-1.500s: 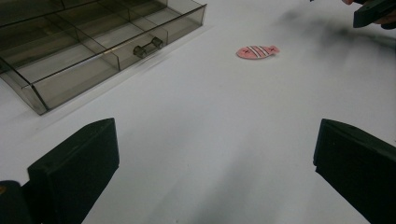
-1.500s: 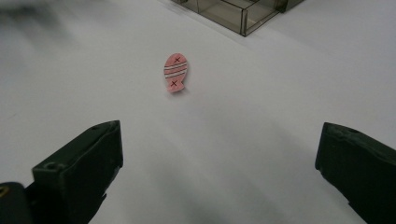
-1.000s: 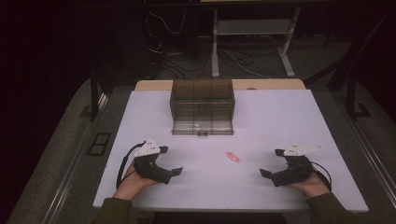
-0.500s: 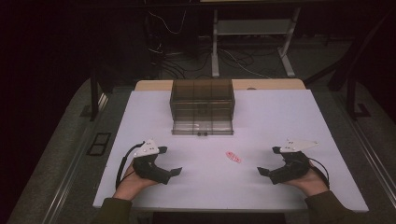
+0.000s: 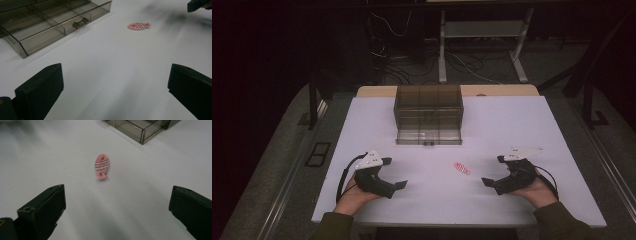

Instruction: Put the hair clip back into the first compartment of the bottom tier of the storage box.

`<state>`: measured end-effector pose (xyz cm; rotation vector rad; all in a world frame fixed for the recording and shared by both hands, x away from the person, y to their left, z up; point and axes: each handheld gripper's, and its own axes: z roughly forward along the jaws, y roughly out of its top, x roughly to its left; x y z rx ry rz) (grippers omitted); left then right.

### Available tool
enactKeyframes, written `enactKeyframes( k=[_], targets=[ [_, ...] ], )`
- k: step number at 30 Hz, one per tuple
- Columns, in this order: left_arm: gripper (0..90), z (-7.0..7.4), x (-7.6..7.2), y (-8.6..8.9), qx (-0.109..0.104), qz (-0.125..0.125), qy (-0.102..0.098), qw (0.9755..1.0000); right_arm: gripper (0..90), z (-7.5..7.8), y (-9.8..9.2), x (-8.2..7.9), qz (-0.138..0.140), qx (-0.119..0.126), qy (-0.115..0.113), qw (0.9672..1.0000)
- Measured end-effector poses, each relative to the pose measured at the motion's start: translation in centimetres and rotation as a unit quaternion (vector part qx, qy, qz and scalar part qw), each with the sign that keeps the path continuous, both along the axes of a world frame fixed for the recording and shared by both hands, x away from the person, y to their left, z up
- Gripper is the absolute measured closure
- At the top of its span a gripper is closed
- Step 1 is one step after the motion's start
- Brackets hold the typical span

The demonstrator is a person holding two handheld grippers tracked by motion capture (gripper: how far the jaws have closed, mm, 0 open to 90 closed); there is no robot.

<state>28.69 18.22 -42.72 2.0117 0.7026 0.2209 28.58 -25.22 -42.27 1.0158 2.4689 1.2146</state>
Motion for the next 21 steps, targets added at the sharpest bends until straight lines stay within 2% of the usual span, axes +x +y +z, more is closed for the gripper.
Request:
enactKeyframes(
  k=[8,21],
  targets=[
    [0.0,0.1,0.0,0.0,-0.006,0.002,-0.002,1.0,0.3,0.1,0.5,0.5,0.006,0.004,-0.001,1.0],
    [0.0,0.1,0.0,-0.1,-0.001,0.001,-0.005,1.0,0.3,0.2,2.1,1.8,0.022,-0.006,0.006,0.9997]
  ],
)
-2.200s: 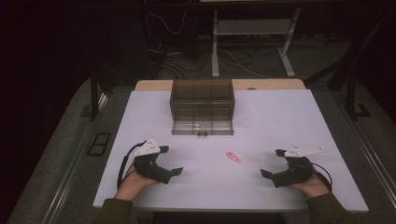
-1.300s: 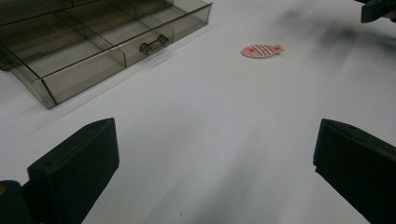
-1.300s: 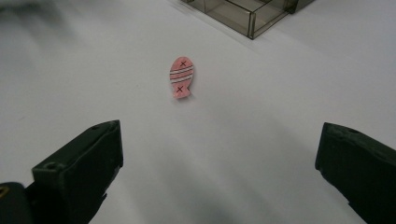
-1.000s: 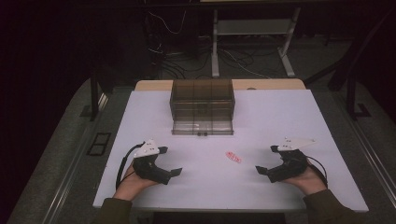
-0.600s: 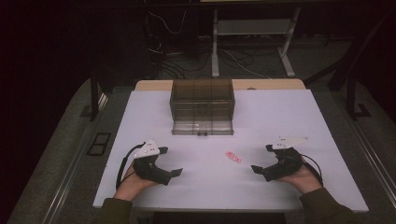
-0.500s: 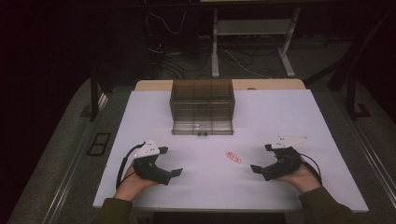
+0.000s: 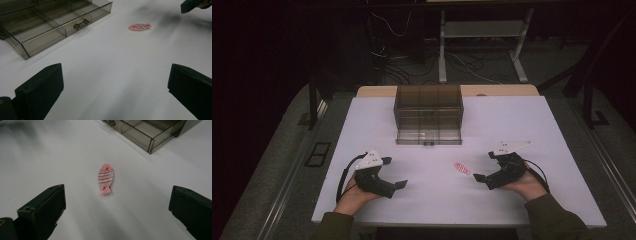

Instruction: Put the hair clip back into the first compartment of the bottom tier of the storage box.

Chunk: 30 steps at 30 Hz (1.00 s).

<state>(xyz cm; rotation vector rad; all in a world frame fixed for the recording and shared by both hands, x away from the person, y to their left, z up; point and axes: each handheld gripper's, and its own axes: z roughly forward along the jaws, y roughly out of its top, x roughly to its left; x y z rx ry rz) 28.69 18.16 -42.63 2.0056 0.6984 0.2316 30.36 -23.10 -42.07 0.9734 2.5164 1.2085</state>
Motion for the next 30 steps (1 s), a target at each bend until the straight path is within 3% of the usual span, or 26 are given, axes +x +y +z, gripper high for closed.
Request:
enactKeyframes(
  k=[10,30],
  targets=[
    [0.0,0.0,-0.1,-0.1,0.001,-0.004,-0.001,1.0,0.4,0.1,0.9,0.8,0.001,-0.011,-0.003,0.9999],
    [0.0,0.0,-0.1,-0.3,-0.001,-0.004,-0.001,1.0,0.3,0.4,2.3,2.5,0.009,-0.021,0.017,0.9996]
  ],
)
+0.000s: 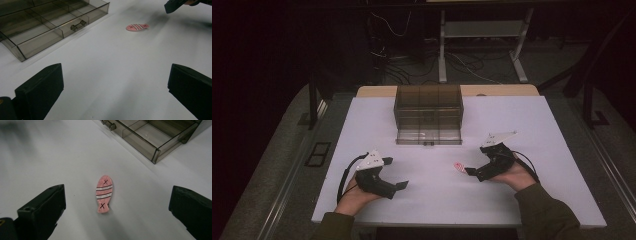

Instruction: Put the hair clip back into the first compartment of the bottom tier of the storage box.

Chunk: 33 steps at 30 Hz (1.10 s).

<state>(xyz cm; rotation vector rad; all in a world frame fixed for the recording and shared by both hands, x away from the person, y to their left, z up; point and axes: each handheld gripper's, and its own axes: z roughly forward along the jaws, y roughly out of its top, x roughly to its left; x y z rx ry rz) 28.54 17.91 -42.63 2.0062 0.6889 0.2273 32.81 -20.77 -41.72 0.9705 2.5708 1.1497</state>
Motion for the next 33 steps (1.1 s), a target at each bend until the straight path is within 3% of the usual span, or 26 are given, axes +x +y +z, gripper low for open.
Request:
enactKeyframes(
  k=[12,14,23,25,33],
  targets=[
    [0.0,0.0,0.0,-0.1,-0.001,-0.001,-0.001,1.0,0.4,0.2,1.1,1.4,-0.003,-0.001,-0.007,1.0],
    [0.0,0.0,0.0,-0.1,0.0,-0.001,0.0,1.0,5.2,0.3,1.3,1.6,-0.001,-0.001,-0.009,1.0],
    [0.0,0.0,0.0,-0.1,-0.001,-0.001,0.0,1.0,5.5,0.5,2.2,2.4,0.001,0.004,-0.013,0.9999],
    [0.0,0.0,0.0,-0.1,0.0,-0.003,-0.001,1.0,13.5,0.5,2.3,2.6,0.01,0.008,-0.017,0.9998],
    [0.0,0.0,0.0,0.0,-0.001,-0.002,-0.002,1.0,13.7,0.4,2.7,2.5,0.018,0.003,-0.013,0.9997]
  ],
)
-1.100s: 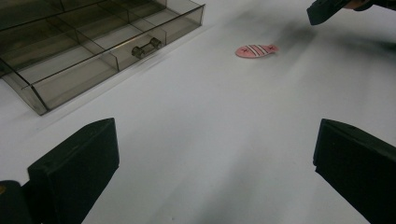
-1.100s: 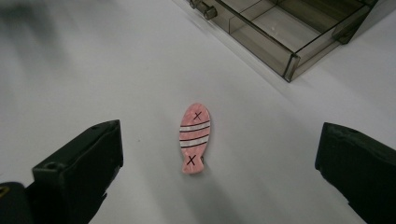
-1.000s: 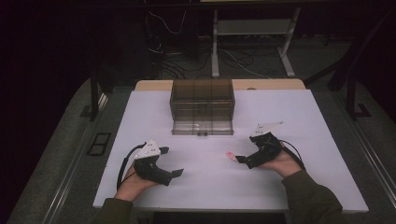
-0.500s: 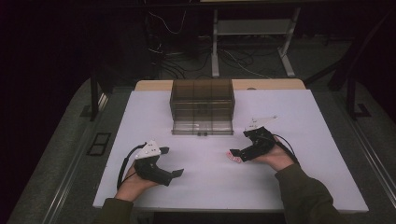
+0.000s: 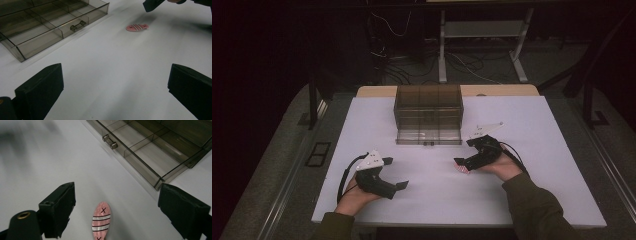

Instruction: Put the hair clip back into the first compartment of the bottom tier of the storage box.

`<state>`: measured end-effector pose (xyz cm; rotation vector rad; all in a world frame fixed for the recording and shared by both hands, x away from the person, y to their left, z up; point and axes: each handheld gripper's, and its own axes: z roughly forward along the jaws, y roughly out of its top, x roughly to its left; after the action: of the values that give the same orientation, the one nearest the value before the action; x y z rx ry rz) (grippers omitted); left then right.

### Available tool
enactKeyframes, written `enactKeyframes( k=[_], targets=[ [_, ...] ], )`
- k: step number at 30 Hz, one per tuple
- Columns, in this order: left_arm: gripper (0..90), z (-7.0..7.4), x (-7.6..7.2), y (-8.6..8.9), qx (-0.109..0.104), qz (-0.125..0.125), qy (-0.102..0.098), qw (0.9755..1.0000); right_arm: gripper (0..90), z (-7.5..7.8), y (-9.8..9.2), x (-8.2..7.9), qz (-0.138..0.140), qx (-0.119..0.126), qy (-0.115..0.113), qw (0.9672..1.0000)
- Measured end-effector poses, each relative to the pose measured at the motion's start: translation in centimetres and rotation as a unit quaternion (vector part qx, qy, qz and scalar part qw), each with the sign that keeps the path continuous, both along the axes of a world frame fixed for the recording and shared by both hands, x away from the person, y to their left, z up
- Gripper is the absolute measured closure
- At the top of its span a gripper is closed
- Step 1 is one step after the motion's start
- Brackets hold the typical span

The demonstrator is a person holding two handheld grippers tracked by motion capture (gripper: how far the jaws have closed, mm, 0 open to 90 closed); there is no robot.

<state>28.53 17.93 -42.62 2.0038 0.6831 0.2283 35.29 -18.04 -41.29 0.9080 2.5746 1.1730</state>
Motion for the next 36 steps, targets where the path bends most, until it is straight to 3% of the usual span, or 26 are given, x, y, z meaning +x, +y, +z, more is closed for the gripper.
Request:
enactKeyframes(
  k=[14,36],
  targets=[
    [0.0,0.0,0.0,0.0,-0.001,-0.001,-0.001,1.0,18.8,-0.4,1.0,-0.5,0.014,-0.02,0.003,0.9997],
    [0.0,-0.1,0.0,0.1,0.0,-0.002,0.003,1.0,42.4,-1.0,1.4,-0.7,0.02,-0.043,0.008,0.9988]
  ],
)
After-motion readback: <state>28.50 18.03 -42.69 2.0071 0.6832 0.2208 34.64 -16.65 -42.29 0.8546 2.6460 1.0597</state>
